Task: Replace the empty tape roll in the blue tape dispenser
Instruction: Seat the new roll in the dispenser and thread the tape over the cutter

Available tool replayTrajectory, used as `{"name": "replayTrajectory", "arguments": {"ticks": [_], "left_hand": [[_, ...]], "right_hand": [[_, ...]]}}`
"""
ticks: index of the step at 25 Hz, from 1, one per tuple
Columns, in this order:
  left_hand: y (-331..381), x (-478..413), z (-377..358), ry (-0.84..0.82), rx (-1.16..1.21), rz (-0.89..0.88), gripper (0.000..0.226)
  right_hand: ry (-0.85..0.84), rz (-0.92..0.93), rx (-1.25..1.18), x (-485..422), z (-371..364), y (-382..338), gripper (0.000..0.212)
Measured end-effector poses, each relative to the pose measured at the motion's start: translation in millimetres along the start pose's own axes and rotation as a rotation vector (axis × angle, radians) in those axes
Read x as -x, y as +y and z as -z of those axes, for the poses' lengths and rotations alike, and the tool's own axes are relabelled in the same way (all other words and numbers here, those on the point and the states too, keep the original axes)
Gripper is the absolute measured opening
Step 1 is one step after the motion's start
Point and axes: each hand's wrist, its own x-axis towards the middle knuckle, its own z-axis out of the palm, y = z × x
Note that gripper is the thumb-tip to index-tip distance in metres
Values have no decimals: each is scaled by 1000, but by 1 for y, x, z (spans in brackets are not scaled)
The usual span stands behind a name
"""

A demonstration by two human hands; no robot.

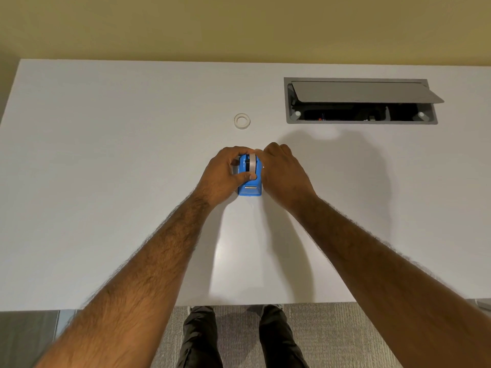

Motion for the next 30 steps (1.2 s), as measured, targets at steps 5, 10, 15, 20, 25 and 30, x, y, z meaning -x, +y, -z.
{"name": "replayTrajectory", "arguments": {"ticks": [5,10,15,20,25,30], "left_hand": [[2,-1,1,3,-6,12,55],[0,-2,0,-13,-33,-9,57],[-3,-3,7,-62,-18,-24,63],[-3,-5,6,-44,-11,-36,51],[-1,-7,7,-55,-31,-59,43],[-1,-6,6,-58,-26,-54,43]], "right_hand": [[50,70,-25,11,3,3,34],[64,150,53,20,1,7,43],[86,184,36,25,4,9,41],[137,221,19,26,-1,11,32],[135,292,107,30,-5,10,42],[128,219,113,25,-6,4,43]]}}
